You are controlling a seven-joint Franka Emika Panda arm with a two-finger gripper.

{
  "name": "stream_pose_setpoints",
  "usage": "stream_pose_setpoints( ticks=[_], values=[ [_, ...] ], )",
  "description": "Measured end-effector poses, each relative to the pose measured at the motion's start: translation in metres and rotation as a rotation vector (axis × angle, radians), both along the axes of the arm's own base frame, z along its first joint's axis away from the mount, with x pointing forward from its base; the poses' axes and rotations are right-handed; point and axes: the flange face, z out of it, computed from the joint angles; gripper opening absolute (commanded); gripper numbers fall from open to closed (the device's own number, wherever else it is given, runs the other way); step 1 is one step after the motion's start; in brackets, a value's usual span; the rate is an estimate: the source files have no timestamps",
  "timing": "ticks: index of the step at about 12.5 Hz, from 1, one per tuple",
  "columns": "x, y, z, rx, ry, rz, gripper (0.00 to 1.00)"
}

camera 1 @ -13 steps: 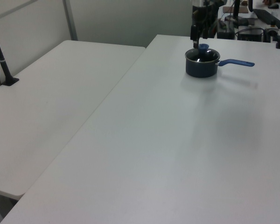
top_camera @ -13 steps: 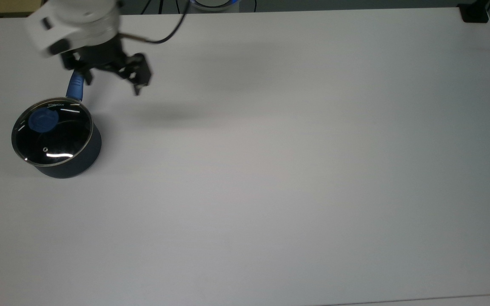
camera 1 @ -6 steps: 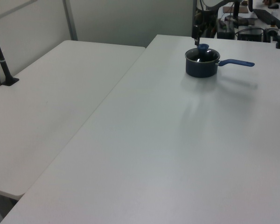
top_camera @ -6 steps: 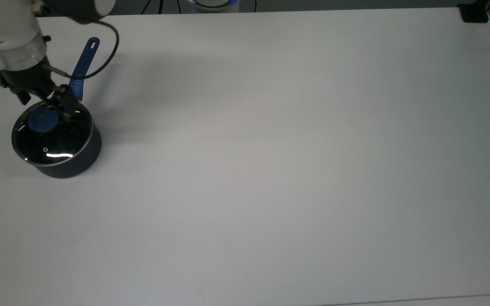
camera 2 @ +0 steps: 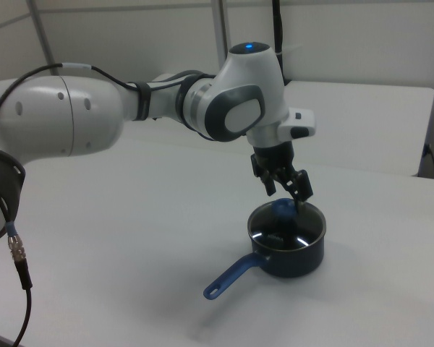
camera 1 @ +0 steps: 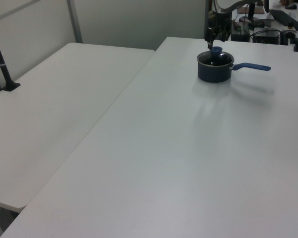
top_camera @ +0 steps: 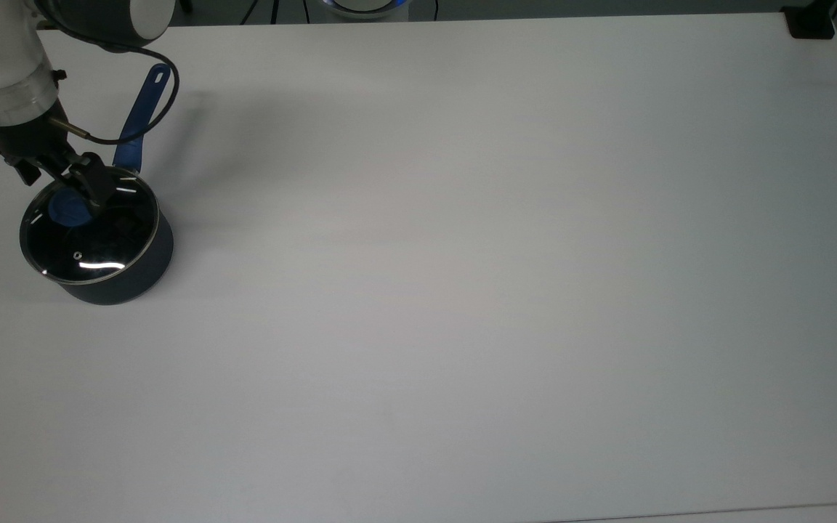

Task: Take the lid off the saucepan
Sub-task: 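Lower the gripper and close it on the blue knob of the glass lid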

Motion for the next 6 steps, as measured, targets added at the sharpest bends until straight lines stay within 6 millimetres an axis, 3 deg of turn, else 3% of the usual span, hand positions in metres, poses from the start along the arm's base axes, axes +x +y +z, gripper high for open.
stream_pose_setpoints(
  ticks=[3,6],
  values=[
    [0.001,-0.015,-0.011,-0.023,-0.020,-0.012,1.00],
    [0.002,-0.017,-0.014,-0.026,-0.024,-0.012,1.00]
  ],
)
